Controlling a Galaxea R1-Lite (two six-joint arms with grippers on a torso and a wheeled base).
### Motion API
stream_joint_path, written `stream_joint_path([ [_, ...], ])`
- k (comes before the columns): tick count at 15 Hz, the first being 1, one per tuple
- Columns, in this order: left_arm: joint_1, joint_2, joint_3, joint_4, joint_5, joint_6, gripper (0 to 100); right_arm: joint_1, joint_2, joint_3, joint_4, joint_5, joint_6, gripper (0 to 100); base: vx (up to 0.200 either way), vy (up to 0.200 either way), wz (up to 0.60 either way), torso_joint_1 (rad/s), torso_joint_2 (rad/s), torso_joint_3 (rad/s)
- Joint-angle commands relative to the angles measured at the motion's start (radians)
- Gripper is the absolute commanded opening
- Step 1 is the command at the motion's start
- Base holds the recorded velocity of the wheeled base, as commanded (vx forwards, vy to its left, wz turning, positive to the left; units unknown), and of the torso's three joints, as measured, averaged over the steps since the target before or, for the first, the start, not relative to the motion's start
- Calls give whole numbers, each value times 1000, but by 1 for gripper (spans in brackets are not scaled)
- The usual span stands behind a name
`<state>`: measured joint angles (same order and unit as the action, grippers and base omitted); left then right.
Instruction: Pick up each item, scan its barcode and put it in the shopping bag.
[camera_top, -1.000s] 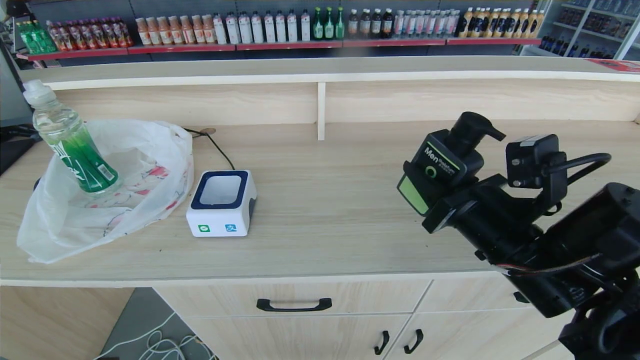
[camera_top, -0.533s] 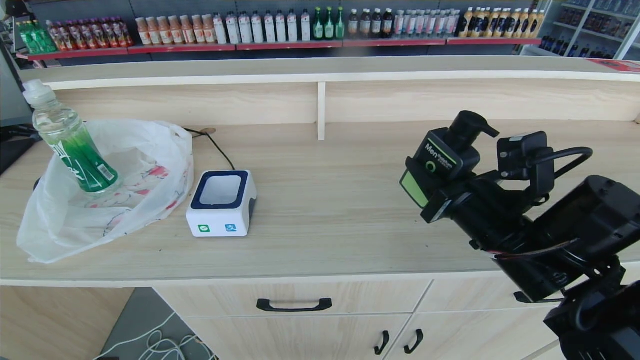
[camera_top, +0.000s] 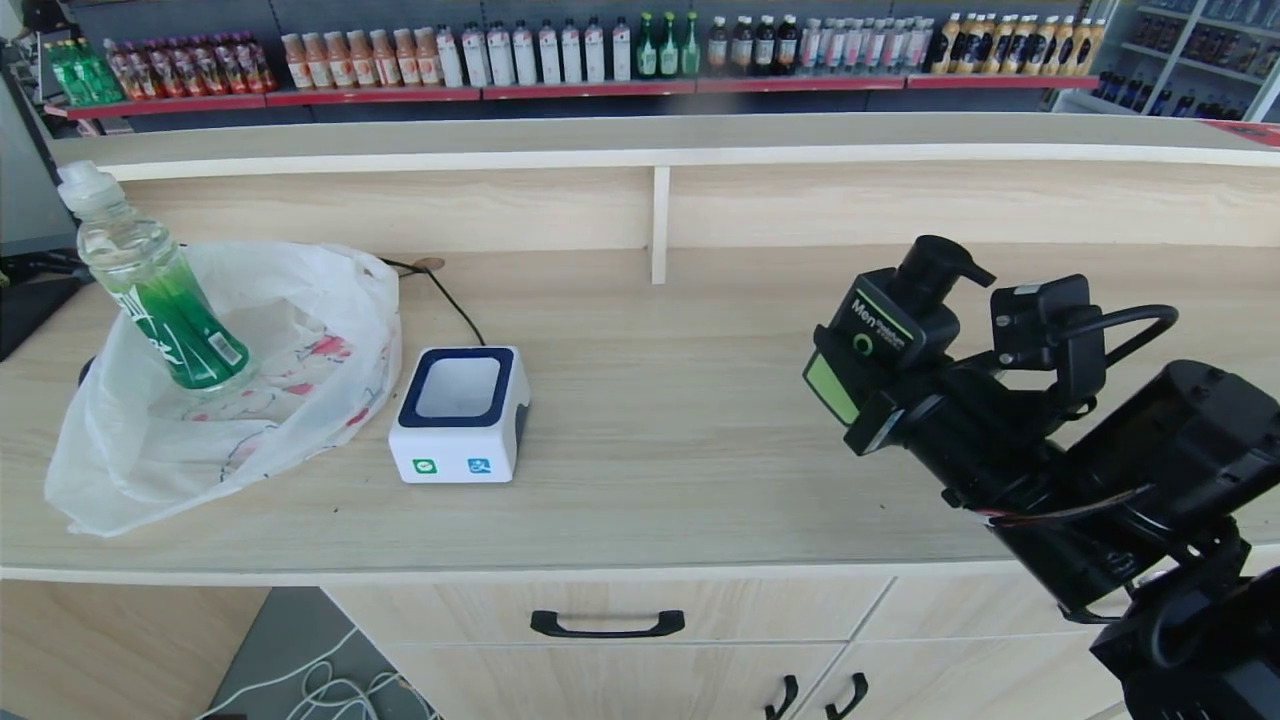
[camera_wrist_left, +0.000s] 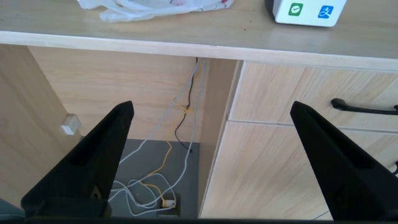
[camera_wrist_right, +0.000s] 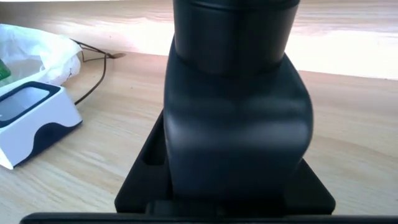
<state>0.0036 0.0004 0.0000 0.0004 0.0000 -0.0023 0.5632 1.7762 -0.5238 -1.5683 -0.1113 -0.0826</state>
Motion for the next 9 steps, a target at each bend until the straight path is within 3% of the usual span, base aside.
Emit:
stream_joint_path([
  [1, 1, 0, 0, 0, 0, -1, 100, 1, -11, 4, -3, 1, 0, 0, 0, 200, 0, 27, 22, -7],
  [9, 1, 0, 0, 0, 0, -1, 100, 1, -11, 4, -3, 1, 0, 0, 0, 200, 0, 1, 2, 1],
])
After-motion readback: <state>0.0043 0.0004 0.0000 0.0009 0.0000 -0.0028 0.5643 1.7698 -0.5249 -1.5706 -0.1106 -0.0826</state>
